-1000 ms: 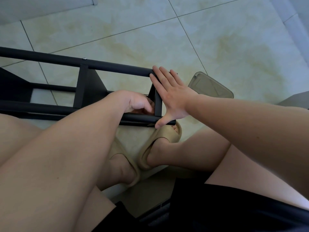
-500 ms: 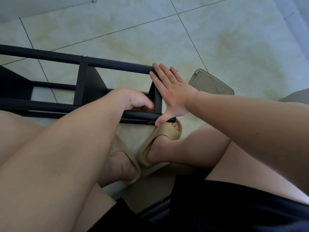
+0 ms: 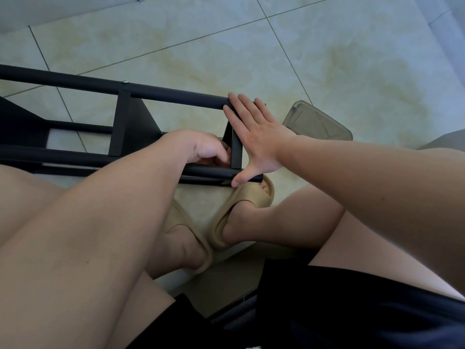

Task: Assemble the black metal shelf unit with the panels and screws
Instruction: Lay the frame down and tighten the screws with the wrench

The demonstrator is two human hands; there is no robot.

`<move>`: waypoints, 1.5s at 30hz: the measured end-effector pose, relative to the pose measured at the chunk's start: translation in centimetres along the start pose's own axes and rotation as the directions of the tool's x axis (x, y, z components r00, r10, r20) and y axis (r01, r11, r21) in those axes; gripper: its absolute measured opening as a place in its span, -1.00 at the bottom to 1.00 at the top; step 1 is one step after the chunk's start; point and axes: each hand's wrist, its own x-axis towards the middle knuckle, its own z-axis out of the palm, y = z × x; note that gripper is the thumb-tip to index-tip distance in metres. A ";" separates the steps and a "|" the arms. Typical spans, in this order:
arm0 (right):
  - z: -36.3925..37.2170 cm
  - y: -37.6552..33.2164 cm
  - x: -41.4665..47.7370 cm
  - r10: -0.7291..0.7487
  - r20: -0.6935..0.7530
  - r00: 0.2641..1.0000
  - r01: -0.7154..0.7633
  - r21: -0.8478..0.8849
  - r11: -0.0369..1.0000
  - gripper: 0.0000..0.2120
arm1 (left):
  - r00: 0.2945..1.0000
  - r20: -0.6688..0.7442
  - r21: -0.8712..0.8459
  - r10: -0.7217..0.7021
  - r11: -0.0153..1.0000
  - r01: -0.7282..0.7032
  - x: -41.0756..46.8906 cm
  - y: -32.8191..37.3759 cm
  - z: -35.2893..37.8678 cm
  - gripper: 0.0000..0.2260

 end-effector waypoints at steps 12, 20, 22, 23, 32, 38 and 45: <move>0.0 -0.1 0.0 0.000 -0.003 1.000 0.000 -0.012 1.000 0.50 | 0.996 0.082 -0.044 -0.032 0.998 0.036 -0.3 -0.5 -0.5 -0.81; 0.0 -0.2 0.0 -0.008 -0.007 1.000 0.008 -0.007 1.000 0.50 | 0.997 0.064 0.000 -0.033 0.999 0.033 -0.2 -0.2 -0.4 -0.70; 0.1 -0.2 0.0 -0.009 -0.013 1.000 0.009 -0.009 1.000 0.50 | 0.998 0.059 -0.014 -0.014 1.000 0.015 -0.1 -0.4 -0.3 -0.69; 0.1 -0.2 0.0 -0.009 -0.015 1.000 0.009 -0.008 1.000 0.50 | 0.998 0.055 -0.015 -0.004 1.000 0.005 -0.1 -0.4 -0.2 -0.69; 0.2 -0.3 0.0 -0.010 -0.023 1.000 0.010 -0.002 1.000 0.50 | 0.997 0.065 0.001 0.030 1.000 -0.030 0.0 -0.6 -0.2 -0.69; 0.2 -0.3 -0.1 -0.011 -0.022 1.000 0.011 0.003 1.000 0.49 | 0.995 0.089 -0.040 0.036 0.999 -0.033 0.1 -0.7 -0.3 -0.73; 0.1 -0.5 -0.2 -0.010 -0.022 1.000 0.009 -0.007 1.000 0.49 | 0.994 0.109 -0.066 0.029 0.998 -0.022 -0.1 -0.7 -0.1 -0.76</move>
